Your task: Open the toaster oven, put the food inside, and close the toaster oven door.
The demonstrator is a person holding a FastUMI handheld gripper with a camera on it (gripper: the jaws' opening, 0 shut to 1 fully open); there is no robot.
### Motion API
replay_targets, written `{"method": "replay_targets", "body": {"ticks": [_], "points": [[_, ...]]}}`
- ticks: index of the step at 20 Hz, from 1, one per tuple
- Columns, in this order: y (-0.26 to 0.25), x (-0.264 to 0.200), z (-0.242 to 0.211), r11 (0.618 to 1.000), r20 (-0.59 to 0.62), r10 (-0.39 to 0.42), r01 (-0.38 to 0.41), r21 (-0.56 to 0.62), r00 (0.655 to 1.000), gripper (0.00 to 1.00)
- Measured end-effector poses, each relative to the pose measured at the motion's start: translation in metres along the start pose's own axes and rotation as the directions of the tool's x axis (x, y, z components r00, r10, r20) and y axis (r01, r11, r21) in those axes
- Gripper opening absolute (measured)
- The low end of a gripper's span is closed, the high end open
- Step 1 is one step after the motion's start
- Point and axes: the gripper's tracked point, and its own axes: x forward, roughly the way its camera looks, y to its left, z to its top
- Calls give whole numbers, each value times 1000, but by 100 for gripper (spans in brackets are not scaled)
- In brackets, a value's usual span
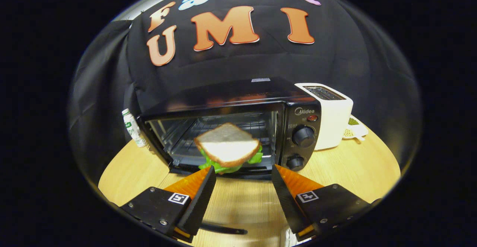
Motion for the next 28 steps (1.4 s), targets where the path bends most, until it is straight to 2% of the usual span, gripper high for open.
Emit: {"method": "replay_targets", "body": {"ticks": [4, 6, 9, 12, 19, 26, 28], "points": [[12, -31, -27, 998, -25, 62, -62, 0, 998, 90], [23, -40, -49, 994, -74, 110, -111, -11, 991, 89], [26, -53, -77, 991, -123, 125, -129, -32, 985, 90], [34, -56, -105, 988, -174, 154, -157, -3, 973, 90], [33, -59, -138, 989, -259, 119, -138, -57, 958, 90], [44, -34, -139, 990, -272, 94, -119, -76, 958, 90], [52, -32, -135, 986, -270, 108, -138, -93, 957, 90]]}}
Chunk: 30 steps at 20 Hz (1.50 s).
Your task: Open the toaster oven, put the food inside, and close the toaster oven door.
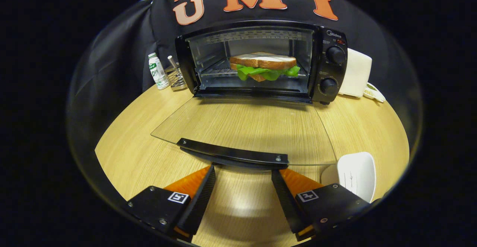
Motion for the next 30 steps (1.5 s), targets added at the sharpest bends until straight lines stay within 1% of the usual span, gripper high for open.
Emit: {"method": "replay_targets", "body": {"ticks": [2, 4, 9, 11, 13, 16, 20, 21, 23, 25, 28, 30], "points": [[3, -3, 12, 1000, 31, 10, -10, -13, 999, 94], [1, -6, 33, 1000, 94, 10, -10, -6, 996, 94], [-11, -5, 85, 999, 178, -6, -3, 50, 984, 93], [-9, -4, 100, 998, 198, 18, -30, 56, 980, 92], [-9, -5, 119, 997, 228, 21, -37, 65, 974, 92], [-14, -8, 144, 998, 270, -1, -14, 56, 963, 92], [-23, -12, 177, 998, 339, -60, 56, 23, 939, 92], [-23, -12, 184, 998, 352, -61, 59, 19, 934, 92], [-14, -16, 198, 999, 387, -14, 1, 34, 922, 92], [-11, -25, 206, 998, 403, 10, -35, 53, 915, 92], [-12, -54, 226, 999, 476, 15, -31, 26, 879, 92], [-12, -86, 244, 1000, 551, 26, -30, -2, 834, 92]]}}
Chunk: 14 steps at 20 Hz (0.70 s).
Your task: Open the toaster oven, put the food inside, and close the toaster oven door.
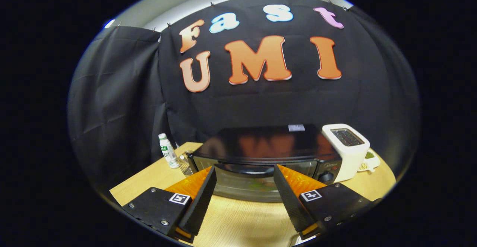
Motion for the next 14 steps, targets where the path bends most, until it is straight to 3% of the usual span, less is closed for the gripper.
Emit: {"method": "replay_targets", "body": {"ticks": [8, 12, 14], "points": [[-26, -88, 122, 998, 224, -10, 23, -58, 975, 97], [-53, -127, 167, 979, 311, -77, 131, -157, 947, 97], [-54, -145, 183, 970, 333, -78, 149, -191, 940, 97]]}}
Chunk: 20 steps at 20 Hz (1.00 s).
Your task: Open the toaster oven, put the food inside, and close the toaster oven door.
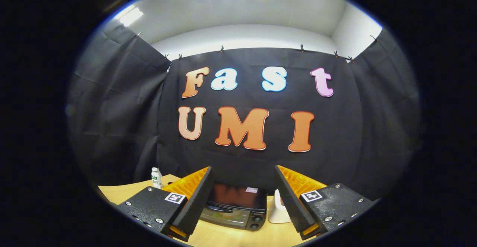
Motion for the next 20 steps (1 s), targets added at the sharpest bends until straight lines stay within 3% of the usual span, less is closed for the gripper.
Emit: {"method": "replay_targets", "body": {"ticks": [7, 11, 20], "points": [[-9, -36, 57, 999, 103, 29, -24, -40, 994, 98], [-19, -48, 73, 1000, 105, 26, -28, 14, 994, 99], [-34, -60, 87, 1000, 119, -12, 10, 17, 993, 99]]}}
